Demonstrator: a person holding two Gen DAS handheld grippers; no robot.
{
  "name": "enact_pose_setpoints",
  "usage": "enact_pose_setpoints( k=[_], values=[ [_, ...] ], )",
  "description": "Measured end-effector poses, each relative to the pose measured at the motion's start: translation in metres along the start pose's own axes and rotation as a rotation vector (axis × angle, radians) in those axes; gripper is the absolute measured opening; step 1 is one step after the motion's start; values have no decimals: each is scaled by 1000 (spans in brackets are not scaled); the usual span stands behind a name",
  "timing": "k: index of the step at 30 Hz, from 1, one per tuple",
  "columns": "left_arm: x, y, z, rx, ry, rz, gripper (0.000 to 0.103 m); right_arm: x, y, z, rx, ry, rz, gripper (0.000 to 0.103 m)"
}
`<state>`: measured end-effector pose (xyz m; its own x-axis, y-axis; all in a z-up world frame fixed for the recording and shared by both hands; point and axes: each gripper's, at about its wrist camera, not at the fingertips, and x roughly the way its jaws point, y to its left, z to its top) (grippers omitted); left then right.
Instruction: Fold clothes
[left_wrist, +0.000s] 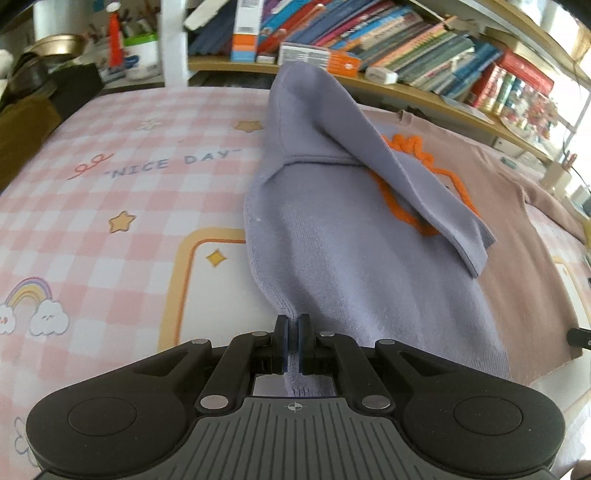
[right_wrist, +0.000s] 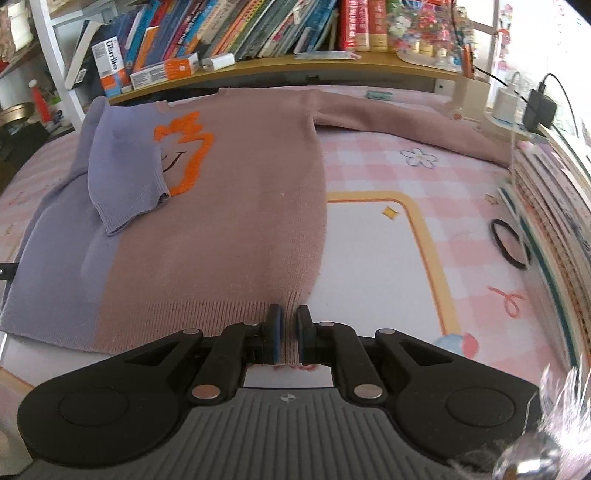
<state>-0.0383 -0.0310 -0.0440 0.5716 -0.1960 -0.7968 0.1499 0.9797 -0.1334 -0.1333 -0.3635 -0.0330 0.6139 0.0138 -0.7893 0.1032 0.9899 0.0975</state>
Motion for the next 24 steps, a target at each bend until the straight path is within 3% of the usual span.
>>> enact_pose_setpoints(
  k=[17,24],
  values=[
    [-14,31,-13,-108,-12,70,4,0,29,-1,-64,18,109,8],
    [-18,35,-15,-90,-15,86,5,-3,34,-1,-79,35,125,8]
  ],
)
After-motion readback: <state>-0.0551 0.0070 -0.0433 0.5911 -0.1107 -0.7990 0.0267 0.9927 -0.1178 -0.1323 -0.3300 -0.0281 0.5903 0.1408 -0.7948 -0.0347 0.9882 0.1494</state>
